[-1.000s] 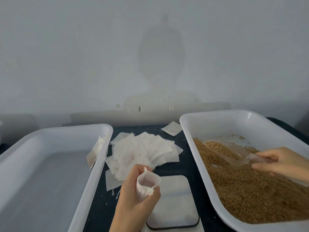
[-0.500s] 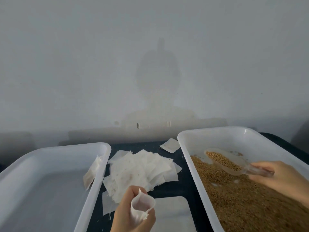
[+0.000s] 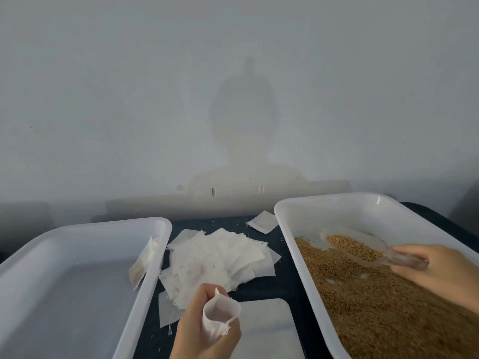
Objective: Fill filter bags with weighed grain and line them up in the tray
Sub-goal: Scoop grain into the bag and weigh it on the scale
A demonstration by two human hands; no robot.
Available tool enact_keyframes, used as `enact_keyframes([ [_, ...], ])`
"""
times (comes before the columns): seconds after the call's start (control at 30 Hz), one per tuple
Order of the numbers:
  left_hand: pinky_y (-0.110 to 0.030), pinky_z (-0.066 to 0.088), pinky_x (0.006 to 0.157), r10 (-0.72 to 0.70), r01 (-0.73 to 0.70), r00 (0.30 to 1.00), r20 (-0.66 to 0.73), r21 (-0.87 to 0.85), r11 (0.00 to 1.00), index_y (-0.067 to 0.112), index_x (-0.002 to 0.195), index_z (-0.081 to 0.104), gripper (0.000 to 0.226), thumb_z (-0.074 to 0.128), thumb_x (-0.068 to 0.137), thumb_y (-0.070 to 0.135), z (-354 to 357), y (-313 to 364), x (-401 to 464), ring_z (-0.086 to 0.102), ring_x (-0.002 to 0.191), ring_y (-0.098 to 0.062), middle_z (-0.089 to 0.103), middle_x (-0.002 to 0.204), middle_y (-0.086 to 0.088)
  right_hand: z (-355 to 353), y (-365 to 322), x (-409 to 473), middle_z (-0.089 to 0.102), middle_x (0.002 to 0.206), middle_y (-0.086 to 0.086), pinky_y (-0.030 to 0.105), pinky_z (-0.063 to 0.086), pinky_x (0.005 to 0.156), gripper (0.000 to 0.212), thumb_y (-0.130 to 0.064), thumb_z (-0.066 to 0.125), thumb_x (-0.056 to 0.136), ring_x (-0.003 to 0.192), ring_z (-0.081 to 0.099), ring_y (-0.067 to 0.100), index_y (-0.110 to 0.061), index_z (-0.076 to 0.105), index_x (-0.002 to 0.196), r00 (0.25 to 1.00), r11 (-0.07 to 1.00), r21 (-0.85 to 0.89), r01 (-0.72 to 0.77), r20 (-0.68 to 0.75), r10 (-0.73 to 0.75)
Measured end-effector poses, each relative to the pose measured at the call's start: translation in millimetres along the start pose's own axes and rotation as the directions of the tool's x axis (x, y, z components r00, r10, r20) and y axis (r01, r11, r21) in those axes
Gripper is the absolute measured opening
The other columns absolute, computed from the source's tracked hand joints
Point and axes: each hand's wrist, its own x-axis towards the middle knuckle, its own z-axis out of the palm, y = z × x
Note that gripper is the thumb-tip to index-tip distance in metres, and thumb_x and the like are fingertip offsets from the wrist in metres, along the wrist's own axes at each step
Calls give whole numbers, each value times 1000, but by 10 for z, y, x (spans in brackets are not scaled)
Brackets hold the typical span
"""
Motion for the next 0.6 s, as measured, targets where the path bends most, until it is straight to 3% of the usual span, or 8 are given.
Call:
enact_keyframes([
  [0.1,-11,32,47,36,-36,999,3,-14,999,-1,74,48,19,58,74,-17,-15,4,-17,38,46,-7,42,52,1,-70,57,31,66,110,-18,28,57,77,45,-42,71,77,81,64,3,-42,58,120,997,986,-164,4,79,9],
  [0.2,-12,32,49,92,-92,996,-12,-42,995,1,74,48,15,60,67,3,-14,8,-31,37,51,-8,41,56,1,-113,59,7,64,116,-18,27,56,79,43,-42,73,75,81,61,0,-47,56,114,992,983,-181,8,127,15],
  [0.3,-15,31,50,98,-98,995,8,-40,994,5,76,48,15,58,64,8,1,-10,-10,36,53,-11,40,58,1,-139,5,-49,67,112,-16,33,54,87,47,-40,75,73,82,60,1,-40,59,117,985,999,-38,-11,171,17],
  [0.4,-16,32,51,81,-81,994,79,-2,997,9,80,49,16,57,66,10,39,-7,21,38,54,-10,43,60,6,-270,-117,-164,72,81,-21,24,54,61,50,-37,77,66,61,67,9,-38,60,113,974,986,165,-14,224,-24],
  [0.43,-16,33,52,82,-85,991,106,29,996,11,81,50,16,57,66,11,57,-8,29,40,56,-8,45,62,9,-328,-172,-209,72,80,-22,24,53,57,51,-40,77,62,62,68,11,-39,60,111,968,974,226,-2,244,-54],
  [0.53,-15,37,54,69,-88,985,157,118,989,18,81,52,18,58,65,14,108,-16,43,44,59,-2,50,67,13,-485,-370,-307,73,96,-12,37,59,73,55,-56,79,55,77,70,20,-44,66,108,923,928,366,66,331,-196],
  [0.6,-14,39,54,50,-78,983,178,155,985,26,80,51,20,59,65,15,132,-28,45,46,61,0,53,71,12,-569,-507,-332,71,107,-13,45,56,84,56,-68,75,55,93,68,23,-53,65,107,856,909,395,134,416,-306],
])
